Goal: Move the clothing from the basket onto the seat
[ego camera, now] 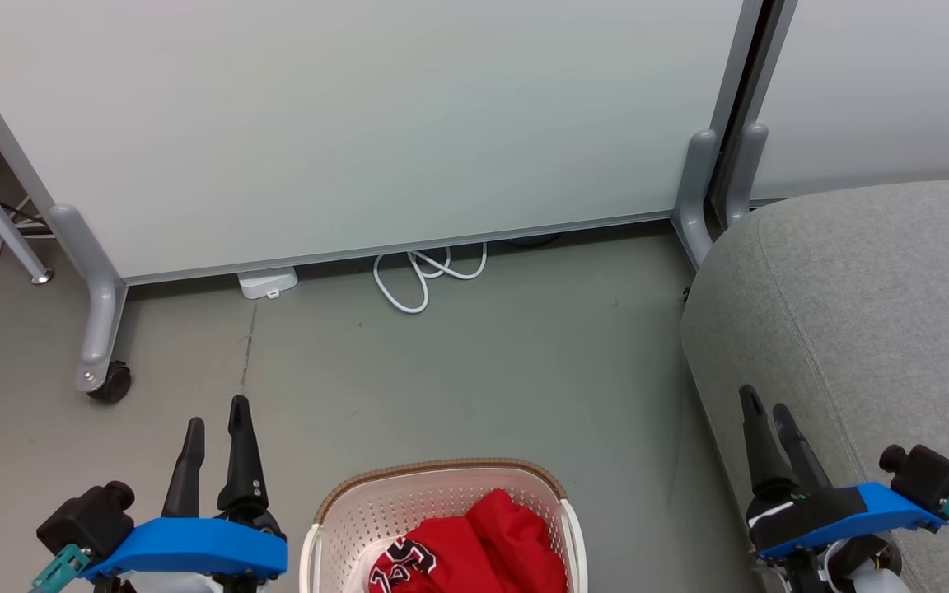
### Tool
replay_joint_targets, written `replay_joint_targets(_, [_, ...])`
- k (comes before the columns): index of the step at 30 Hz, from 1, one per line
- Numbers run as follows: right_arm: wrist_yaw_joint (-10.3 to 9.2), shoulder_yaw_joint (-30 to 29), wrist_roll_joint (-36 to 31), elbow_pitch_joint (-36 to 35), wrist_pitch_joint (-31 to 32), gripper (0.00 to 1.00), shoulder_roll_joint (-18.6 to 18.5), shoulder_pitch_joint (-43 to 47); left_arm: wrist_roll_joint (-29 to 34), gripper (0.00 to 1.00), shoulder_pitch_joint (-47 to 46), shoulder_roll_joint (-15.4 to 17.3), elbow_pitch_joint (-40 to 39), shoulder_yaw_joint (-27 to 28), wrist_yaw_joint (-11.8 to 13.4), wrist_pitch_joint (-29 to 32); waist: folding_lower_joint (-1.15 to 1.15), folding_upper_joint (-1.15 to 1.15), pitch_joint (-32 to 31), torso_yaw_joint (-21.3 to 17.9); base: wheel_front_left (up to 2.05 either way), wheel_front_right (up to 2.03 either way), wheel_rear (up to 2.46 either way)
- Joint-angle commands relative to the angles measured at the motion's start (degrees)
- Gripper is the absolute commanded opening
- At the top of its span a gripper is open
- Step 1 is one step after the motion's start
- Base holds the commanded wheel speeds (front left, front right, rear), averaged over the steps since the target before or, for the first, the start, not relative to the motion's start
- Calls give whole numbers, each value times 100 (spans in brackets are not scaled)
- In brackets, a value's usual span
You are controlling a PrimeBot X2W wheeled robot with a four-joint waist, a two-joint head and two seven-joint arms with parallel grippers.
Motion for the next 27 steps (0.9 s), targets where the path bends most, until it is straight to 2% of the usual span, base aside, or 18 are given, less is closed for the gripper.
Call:
replay_joint_targets(1, [9, 24, -184, -27, -63, 100, -41, -159, 183, 100, -12, 41, -93, -11, 5, -63, 0, 0, -2, 3, 0, 0, 0])
replay_joint_targets(27, [12, 188, -1627, 223, -438, 100, -50, -301, 1440, 100, 84, 44, -80, -195, 130, -437, 0, 0, -32, 16, 0, 0, 0])
